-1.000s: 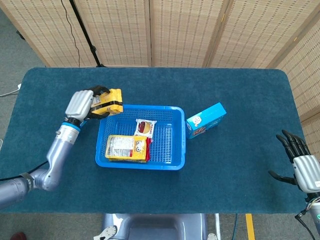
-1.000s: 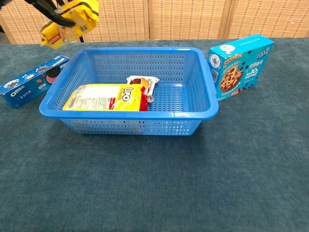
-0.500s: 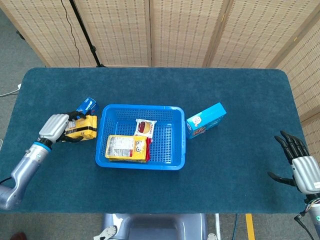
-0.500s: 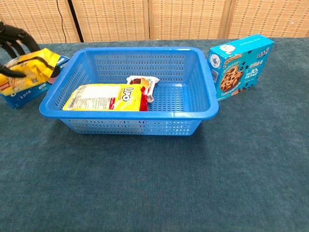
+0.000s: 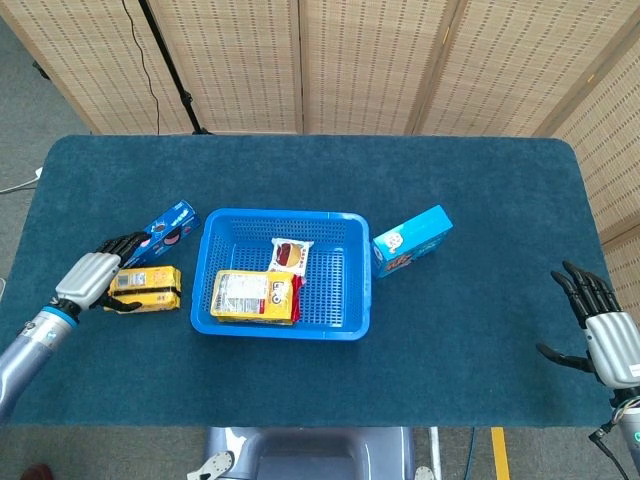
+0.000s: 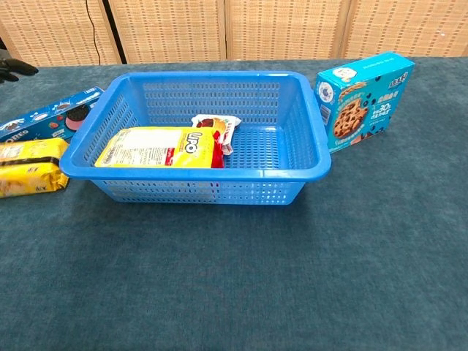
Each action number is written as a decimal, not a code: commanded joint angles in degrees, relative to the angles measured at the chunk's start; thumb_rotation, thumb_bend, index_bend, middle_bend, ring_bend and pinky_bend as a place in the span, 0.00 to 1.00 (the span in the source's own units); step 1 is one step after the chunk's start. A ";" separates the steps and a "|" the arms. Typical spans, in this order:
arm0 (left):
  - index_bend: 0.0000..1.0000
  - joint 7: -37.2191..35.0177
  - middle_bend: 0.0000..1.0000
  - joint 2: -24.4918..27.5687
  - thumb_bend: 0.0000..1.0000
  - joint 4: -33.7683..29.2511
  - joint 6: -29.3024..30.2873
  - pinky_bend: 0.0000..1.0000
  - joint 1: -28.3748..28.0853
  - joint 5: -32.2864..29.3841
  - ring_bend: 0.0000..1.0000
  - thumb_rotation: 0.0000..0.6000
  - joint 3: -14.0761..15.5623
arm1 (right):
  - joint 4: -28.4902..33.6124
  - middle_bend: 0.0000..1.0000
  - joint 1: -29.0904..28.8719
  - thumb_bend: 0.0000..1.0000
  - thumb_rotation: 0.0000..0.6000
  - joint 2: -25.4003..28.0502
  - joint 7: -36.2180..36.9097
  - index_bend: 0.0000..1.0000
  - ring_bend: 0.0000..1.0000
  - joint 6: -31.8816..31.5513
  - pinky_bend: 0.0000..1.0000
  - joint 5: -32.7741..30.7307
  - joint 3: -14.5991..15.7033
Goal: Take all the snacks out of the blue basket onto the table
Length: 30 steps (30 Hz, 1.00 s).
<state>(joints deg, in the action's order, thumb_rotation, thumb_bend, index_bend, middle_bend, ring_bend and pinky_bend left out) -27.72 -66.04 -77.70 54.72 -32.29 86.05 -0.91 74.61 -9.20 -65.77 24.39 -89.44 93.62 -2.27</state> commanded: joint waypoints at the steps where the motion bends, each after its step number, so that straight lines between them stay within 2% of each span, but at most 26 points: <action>1: 0.00 -3.60 0.00 3.82 0.00 -4.95 4.42 0.00 -0.12 4.95 0.00 1.00 0.14 | 0.14 0.00 0.07 0.00 1.00 0.08 0.00 0.00 0.00 -0.05 0.06 -0.01 0.02; 4: 0.00 -2.84 0.00 5.93 0.00 -8.62 5.93 0.00 -0.56 5.81 0.00 1.00 -0.63 | 0.22 0.00 0.08 0.00 1.00 0.15 0.07 0.00 0.00 0.01 0.06 -0.10 -0.01; 7: 0.00 0.47 0.00 8.14 0.00 -13.78 4.70 0.00 -2.54 5.34 0.00 1.00 -2.29 | 0.29 0.00 0.00 0.00 1.00 0.19 0.14 0.00 0.00 0.16 0.06 -0.07 0.00; 11: 0.00 8.08 0.00 8.67 0.00 -20.39 -1.68 0.00 -6.93 1.69 0.00 1.00 -4.79 | 0.43 0.00 -0.03 0.00 1.00 0.22 0.10 0.00 0.00 0.02 0.06 0.23 0.08; 14: 0.00 17.08 0.00 6.44 0.00 -23.93 -8.63 0.00 -11.48 -4.64 0.00 1.00 -6.87 | 0.42 0.00 0.02 0.00 1.00 0.26 0.21 0.00 0.00 0.01 0.06 0.09 0.02; 18: 0.00 26.07 0.00 2.72 0.00 -25.31 -12.88 0.00 -15.20 -13.48 0.00 1.00 -8.08 | 0.25 0.00 0.09 0.00 1.00 0.30 0.52 0.00 0.00 0.20 0.06 -0.38 -0.11; 22: 0.00 36.11 0.00 -1.42 0.00 -24.42 -14.57 0.00 -18.49 -22.90 0.00 1.00 -6.80 | -0.29 0.00 0.14 0.00 1.00 0.31 1.24 0.00 0.00 0.57 0.06 -0.95 -0.24; 30: 0.00 43.48 0.00 -7.62 0.00 -21.13 -15.40 0.00 -22.53 -33.72 0.00 1.00 -4.95 | -0.74 0.00 -0.01 0.00 1.00 0.12 1.23 0.00 0.00 0.87 0.06 -1.01 -0.31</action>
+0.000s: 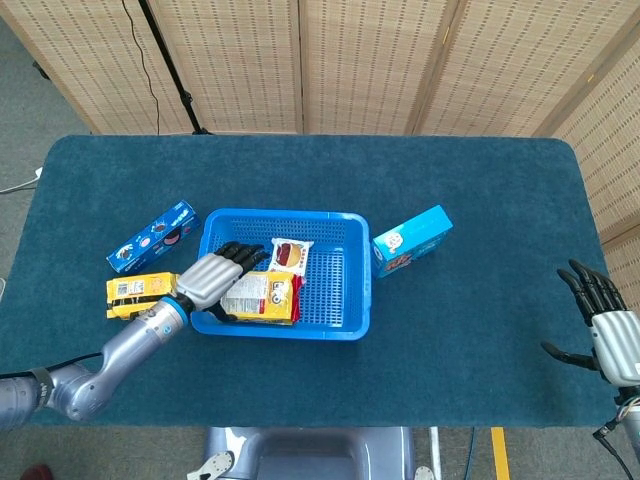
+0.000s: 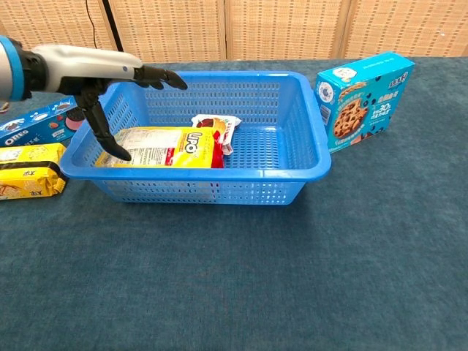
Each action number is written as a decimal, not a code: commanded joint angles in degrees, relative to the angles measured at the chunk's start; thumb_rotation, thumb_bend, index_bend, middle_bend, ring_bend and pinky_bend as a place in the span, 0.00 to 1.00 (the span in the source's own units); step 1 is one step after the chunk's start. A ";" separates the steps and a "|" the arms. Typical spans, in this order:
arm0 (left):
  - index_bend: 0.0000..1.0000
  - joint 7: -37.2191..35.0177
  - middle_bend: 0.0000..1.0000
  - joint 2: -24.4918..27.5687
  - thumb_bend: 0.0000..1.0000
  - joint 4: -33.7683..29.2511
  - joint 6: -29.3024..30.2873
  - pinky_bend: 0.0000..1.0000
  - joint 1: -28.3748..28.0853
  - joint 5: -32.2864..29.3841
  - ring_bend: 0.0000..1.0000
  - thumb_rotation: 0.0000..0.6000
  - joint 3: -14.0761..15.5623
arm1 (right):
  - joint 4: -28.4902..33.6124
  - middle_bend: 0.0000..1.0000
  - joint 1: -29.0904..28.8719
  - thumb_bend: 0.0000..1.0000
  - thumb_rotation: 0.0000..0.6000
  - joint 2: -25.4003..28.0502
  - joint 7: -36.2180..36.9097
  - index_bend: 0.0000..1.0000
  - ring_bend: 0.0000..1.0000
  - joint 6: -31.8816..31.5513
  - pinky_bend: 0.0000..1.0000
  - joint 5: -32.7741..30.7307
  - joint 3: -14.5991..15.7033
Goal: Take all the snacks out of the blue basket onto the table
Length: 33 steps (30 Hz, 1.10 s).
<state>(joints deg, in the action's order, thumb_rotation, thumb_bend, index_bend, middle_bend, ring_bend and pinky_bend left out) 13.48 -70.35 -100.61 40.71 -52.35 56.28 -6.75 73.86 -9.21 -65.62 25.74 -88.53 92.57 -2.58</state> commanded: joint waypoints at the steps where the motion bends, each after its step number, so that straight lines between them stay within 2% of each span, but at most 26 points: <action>1: 0.00 2.76 0.00 -4.17 0.00 2.38 -1.69 0.00 -3.13 -5.27 0.00 1.00 1.04 | 0.03 0.00 -0.02 0.00 1.00 -0.06 -0.20 0.00 0.00 0.01 0.06 0.03 -0.02; 15: 0.00 9.21 0.00 -9.46 0.00 6.39 0.76 0.01 -7.87 -14.30 0.00 1.00 3.22 | -0.52 0.00 -0.23 0.00 1.00 -0.27 0.15 0.00 0.00 0.62 0.06 -0.32 -0.16; 16: 0.00 9.40 0.00 -9.88 0.00 6.67 1.55 0.07 -7.85 -14.20 0.00 1.00 3.15 | -0.56 0.00 -0.24 0.00 1.00 -0.28 0.18 0.00 0.00 0.64 0.06 -0.33 -0.16; 18: 0.02 9.65 0.02 -10.56 0.01 7.03 2.85 0.28 -7.75 -14.00 0.09 1.00 3.04 | -0.58 0.00 -0.24 0.00 1.00 -0.29 0.29 0.00 0.00 0.66 0.06 -0.34 -0.17; 19: 0.08 9.78 0.09 -10.82 0.03 7.10 3.47 0.42 -7.69 -14.25 0.18 1.00 3.01 | -0.59 0.00 -0.25 0.00 1.00 -0.28 0.33 0.00 0.00 0.64 0.06 -0.31 -0.17; 20: 0.17 9.94 0.18 -10.90 0.06 7.10 3.72 0.52 -7.69 -14.37 0.29 1.00 3.04 | -0.59 0.00 -0.25 0.00 1.00 -0.28 0.34 0.00 0.00 0.64 0.06 -0.30 -0.17; 22: 0.34 10.55 0.34 -11.31 0.11 7.24 5.38 0.59 -7.55 -14.52 0.41 1.00 2.91 | -0.51 0.00 -0.26 0.00 1.00 -0.24 0.43 0.00 0.00 0.56 0.06 -0.17 -0.13; 25: 0.47 10.52 0.45 -11.42 0.19 7.02 6.29 0.63 -7.27 -14.68 0.49 1.00 2.72 | -0.46 0.00 -0.23 0.00 1.00 -0.19 0.47 0.00 0.00 0.50 0.06 -0.10 -0.09; 29: 0.49 9.04 0.47 -10.38 0.23 6.03 8.01 0.63 -6.15 -13.17 0.50 1.00 1.77 | -0.21 0.00 -0.15 0.00 1.00 -0.08 0.51 0.00 0.00 0.14 0.06 0.25 0.02; 33: 0.49 4.15 0.47 -7.76 0.23 4.03 9.96 0.63 -3.76 -8.21 0.50 1.00 -0.19 | 0.03 0.00 -0.03 0.00 1.00 0.04 0.49 0.00 0.00 -0.26 0.06 0.48 0.05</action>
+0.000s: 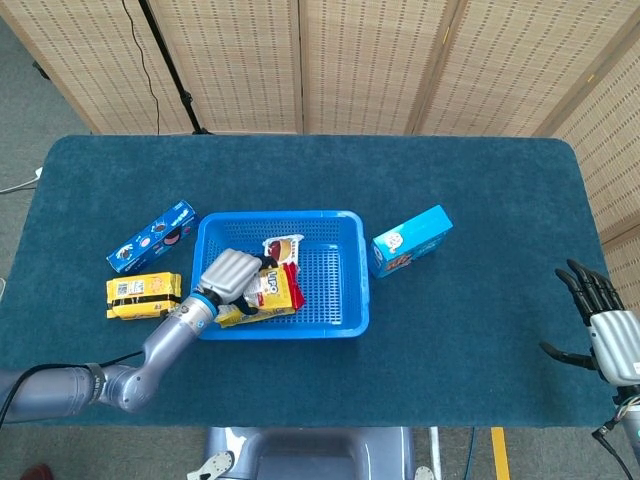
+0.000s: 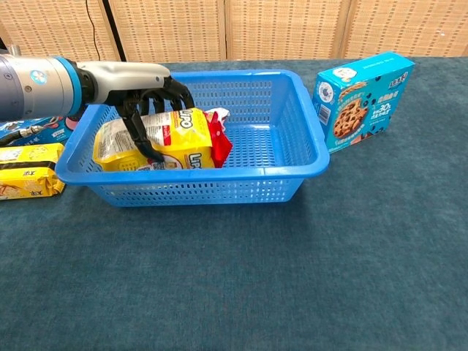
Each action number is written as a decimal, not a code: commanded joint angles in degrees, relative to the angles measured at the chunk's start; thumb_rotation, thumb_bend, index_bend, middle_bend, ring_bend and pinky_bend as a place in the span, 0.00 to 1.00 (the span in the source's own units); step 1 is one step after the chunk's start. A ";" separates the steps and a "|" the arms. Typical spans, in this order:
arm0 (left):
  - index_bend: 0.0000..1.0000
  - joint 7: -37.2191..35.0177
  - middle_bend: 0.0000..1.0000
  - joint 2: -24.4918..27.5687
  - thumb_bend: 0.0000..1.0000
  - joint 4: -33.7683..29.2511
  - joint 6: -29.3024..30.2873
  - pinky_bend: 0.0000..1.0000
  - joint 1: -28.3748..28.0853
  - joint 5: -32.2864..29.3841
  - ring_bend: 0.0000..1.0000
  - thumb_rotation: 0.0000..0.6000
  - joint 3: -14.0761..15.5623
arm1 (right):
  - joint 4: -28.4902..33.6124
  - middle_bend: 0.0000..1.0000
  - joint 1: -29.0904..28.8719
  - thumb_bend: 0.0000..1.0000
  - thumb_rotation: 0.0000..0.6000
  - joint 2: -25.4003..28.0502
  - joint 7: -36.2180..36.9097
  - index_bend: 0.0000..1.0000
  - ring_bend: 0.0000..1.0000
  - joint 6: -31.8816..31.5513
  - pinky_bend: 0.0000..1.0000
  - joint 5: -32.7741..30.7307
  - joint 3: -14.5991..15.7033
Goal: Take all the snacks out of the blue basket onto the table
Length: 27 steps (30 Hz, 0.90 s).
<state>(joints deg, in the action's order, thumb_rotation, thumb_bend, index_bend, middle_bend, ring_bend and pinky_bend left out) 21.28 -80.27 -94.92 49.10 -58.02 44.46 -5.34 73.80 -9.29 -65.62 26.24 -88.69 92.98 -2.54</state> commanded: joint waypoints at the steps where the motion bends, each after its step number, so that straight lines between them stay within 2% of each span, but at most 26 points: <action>1: 0.49 -5.54 0.47 3.46 0.24 -2.48 2.28 0.63 2.86 5.74 0.50 1.00 -2.20 | 0.17 0.00 0.07 0.00 1.00 0.07 0.00 0.00 0.00 -0.17 0.06 0.14 0.05; 6: 0.49 -14.57 0.47 10.62 0.24 -6.25 5.46 0.63 7.68 15.53 0.50 1.00 -3.73 | 0.52 0.00 0.11 0.00 1.00 0.15 -0.29 0.00 0.00 -0.49 0.06 0.57 0.19; 12: 0.50 -24.22 0.47 18.00 0.24 -8.36 7.68 0.63 12.92 26.17 0.50 1.00 -2.34 | 1.11 0.00 0.15 0.00 1.00 0.24 -1.05 0.00 0.00 -1.01 0.06 1.41 0.49; 16: 0.50 -34.33 0.47 22.56 0.24 -7.65 10.35 0.63 17.51 37.63 0.50 1.00 1.61 | 1.64 0.00 0.26 0.00 1.00 0.32 -1.77 0.00 0.00 -1.48 0.06 1.83 0.60; 20: 0.50 -43.33 0.47 24.99 0.24 -3.70 16.12 0.63 21.94 48.31 0.50 1.00 6.29 | 2.04 0.00 0.25 0.00 1.00 0.26 -2.53 0.00 0.00 -1.45 0.06 1.97 0.69; 22: 0.50 -46.46 0.47 25.27 0.24 -0.55 19.43 0.63 24.22 52.28 0.50 1.00 8.58 | 2.28 0.00 0.24 0.00 1.00 0.23 -2.95 0.00 0.00 -1.46 0.06 2.08 0.74; 27: 0.50 -50.56 0.47 24.33 0.23 5.84 23.66 0.63 28.13 56.12 0.49 1.00 12.20 | 2.82 0.00 0.21 0.00 1.00 0.13 -3.83 0.00 0.00 -1.44 0.06 2.40 0.92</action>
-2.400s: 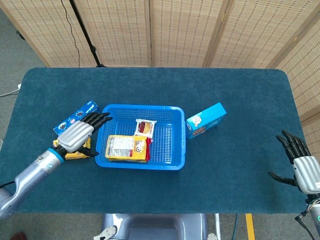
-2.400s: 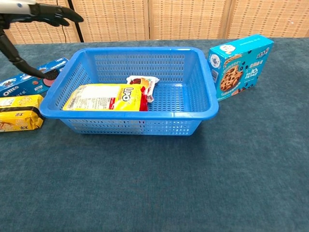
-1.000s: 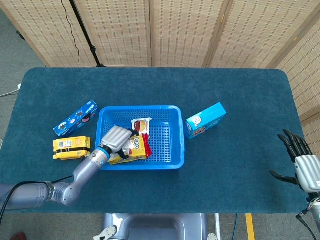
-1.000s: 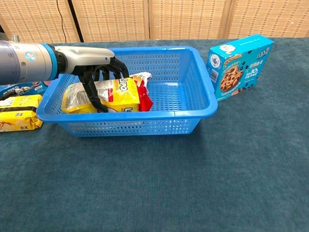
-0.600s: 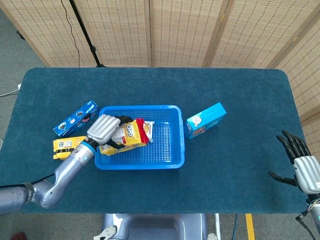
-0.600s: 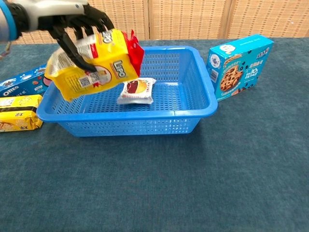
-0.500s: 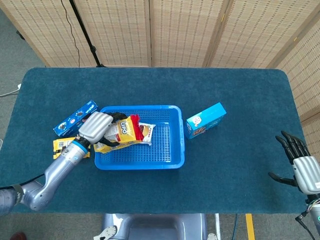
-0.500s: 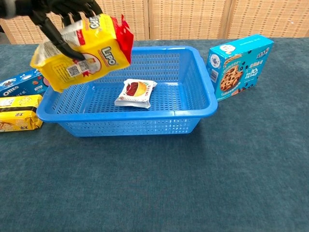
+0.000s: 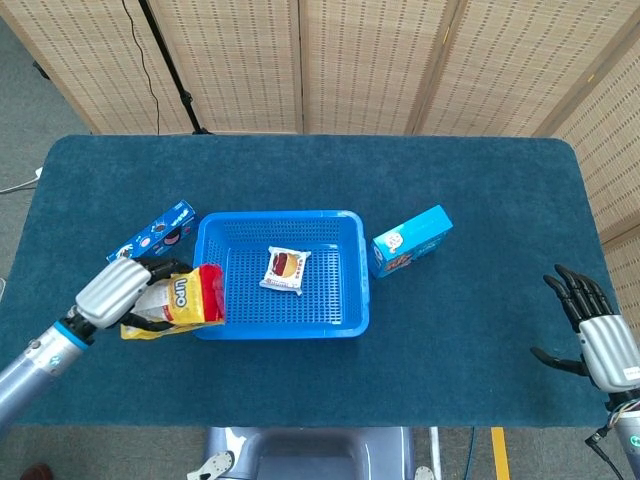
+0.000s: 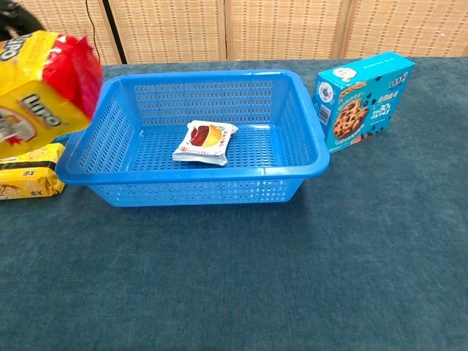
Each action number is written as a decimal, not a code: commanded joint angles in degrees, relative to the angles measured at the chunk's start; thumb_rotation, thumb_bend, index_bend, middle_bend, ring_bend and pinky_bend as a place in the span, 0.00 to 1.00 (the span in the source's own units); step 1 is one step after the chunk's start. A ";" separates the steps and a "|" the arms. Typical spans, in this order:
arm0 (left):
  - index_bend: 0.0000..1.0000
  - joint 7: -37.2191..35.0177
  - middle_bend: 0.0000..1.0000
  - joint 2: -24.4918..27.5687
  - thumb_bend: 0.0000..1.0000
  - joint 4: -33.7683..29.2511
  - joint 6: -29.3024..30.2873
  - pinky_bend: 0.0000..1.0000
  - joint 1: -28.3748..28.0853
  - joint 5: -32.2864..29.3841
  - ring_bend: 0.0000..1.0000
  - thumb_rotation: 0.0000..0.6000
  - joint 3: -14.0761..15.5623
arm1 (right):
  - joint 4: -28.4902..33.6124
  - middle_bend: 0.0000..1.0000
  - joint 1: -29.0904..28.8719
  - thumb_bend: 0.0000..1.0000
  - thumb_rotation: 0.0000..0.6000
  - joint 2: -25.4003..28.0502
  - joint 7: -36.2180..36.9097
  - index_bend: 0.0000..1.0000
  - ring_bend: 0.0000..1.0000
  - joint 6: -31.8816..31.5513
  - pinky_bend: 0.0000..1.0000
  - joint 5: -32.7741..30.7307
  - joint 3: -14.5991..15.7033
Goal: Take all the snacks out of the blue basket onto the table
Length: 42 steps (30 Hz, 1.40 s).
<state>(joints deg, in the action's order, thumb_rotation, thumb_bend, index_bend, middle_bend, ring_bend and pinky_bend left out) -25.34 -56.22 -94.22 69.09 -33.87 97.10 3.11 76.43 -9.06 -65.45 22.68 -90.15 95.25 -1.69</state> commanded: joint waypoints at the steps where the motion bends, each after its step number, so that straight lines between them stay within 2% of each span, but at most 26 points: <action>1: 0.50 -5.06 0.47 -0.24 0.23 7.24 4.75 0.63 5.11 4.16 0.49 1.00 4.68 | 0.30 0.00 -0.03 0.00 1.00 -0.07 -0.52 0.00 0.00 0.03 0.06 0.22 0.13; 6: 0.49 -6.84 0.47 -2.66 0.23 14.00 7.60 0.63 8.16 5.99 0.49 1.00 6.82 | 0.57 0.00 -0.17 0.00 1.00 -0.15 -0.98 0.00 0.00 0.28 0.06 0.32 0.22; 12: 0.49 -6.73 0.47 -5.06 0.23 18.10 5.89 0.63 9.49 6.74 0.48 1.00 8.94 | 0.62 0.00 -0.29 0.00 1.00 -0.23 -1.35 0.00 0.00 0.47 0.06 0.38 0.28; 15: 0.47 -6.37 0.45 -6.00 0.23 19.82 4.48 0.61 10.04 5.60 0.44 1.00 9.22 | 0.59 0.00 -0.28 0.00 1.00 -0.24 -1.31 0.00 0.00 0.44 0.06 0.30 0.26; 16: 0.40 -6.29 0.37 -6.16 0.22 20.02 3.62 0.55 10.10 5.29 0.35 1.00 9.49 | 0.56 0.00 -0.30 0.00 1.00 -0.24 -1.31 0.00 0.00 0.51 0.06 0.24 0.24; 17: 0.26 -6.47 0.23 -6.13 0.18 19.91 2.88 0.43 9.97 5.25 0.22 1.00 9.76 | 0.54 0.00 -0.34 0.00 1.00 -0.26 -1.31 0.00 0.00 0.60 0.06 0.21 0.25; 18: 0.17 -6.81 0.14 -6.04 0.15 19.63 2.26 0.33 9.71 5.29 0.13 1.00 9.93 | 0.50 0.00 -0.38 0.00 1.00 -0.28 -1.30 0.00 0.00 0.71 0.06 0.19 0.26; 19: 0.05 -7.41 0.03 -6.03 0.09 19.33 2.39 0.17 9.48 5.42 0.03 1.00 9.80 | 0.48 0.00 -0.43 0.00 1.00 -0.30 -1.30 0.00 0.00 0.81 0.06 0.20 0.29; 20: 0.00 -8.26 0.00 -6.21 0.04 19.18 3.16 0.07 9.41 5.65 0.00 1.00 9.50 | 0.47 0.00 -0.48 0.00 1.00 -0.32 -1.33 0.00 0.00 0.92 0.06 0.20 0.31; 21: 0.00 -8.99 0.00 -6.42 0.02 19.01 4.23 0.02 9.35 5.97 0.00 1.00 9.12 | 0.47 0.00 -0.51 0.00 1.00 -0.34 -1.38 0.00 0.00 0.99 0.06 0.23 0.35; 25: 0.00 -9.28 0.00 -6.22 0.00 17.62 6.33 0.00 8.35 7.47 0.00 1.00 8.06 | 0.57 0.00 -0.56 0.00 1.00 -0.31 -1.41 0.00 0.00 1.06 0.06 0.23 0.37; 27: 0.00 -8.62 0.00 -5.49 0.00 16.02 6.35 0.00 7.69 7.44 0.00 1.00 7.41 | 0.58 0.00 -0.54 0.00 1.00 -0.27 -1.32 0.00 0.00 1.04 0.06 0.14 0.35; 32: 0.00 -6.00 0.00 -2.71 0.00 8.20 3.98 0.00 3.68 5.69 0.00 1.00 3.48 | 0.45 0.00 -0.50 0.00 1.00 -0.16 -0.77 0.00 0.00 1.02 0.06 -0.11 0.27; 36: 0.00 -1.10 0.00 -2.01 0.00 1.49 -2.04 0.00 -0.96 1.49 0.00 1.00 -1.04 | 0.33 0.00 -0.54 0.00 1.00 -0.13 -0.43 0.00 0.00 1.10 0.06 -0.19 0.25; 39: 0.00 4.85 0.00 -3.84 0.00 -2.08 -9.61 0.00 -6.05 -5.22 0.00 1.00 -6.13 | 0.19 0.00 -0.50 0.00 1.00 -0.03 0.05 0.00 0.00 1.09 0.06 -0.45 0.16; 42: 0.00 10.00 0.00 -5.71 0.00 -3.48 -14.92 0.00 -9.02 -10.47 0.00 1.00 -8.55 | 0.01 0.00 -0.47 0.00 1.00 0.03 0.50 0.00 0.00 1.12 0.06 -0.76 0.02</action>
<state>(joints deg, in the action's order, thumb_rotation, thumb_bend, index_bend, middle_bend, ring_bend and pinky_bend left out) -20.59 -60.17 -94.84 59.44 -38.87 91.91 -1.71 76.49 -9.54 -65.44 23.11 -89.04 94.56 -1.63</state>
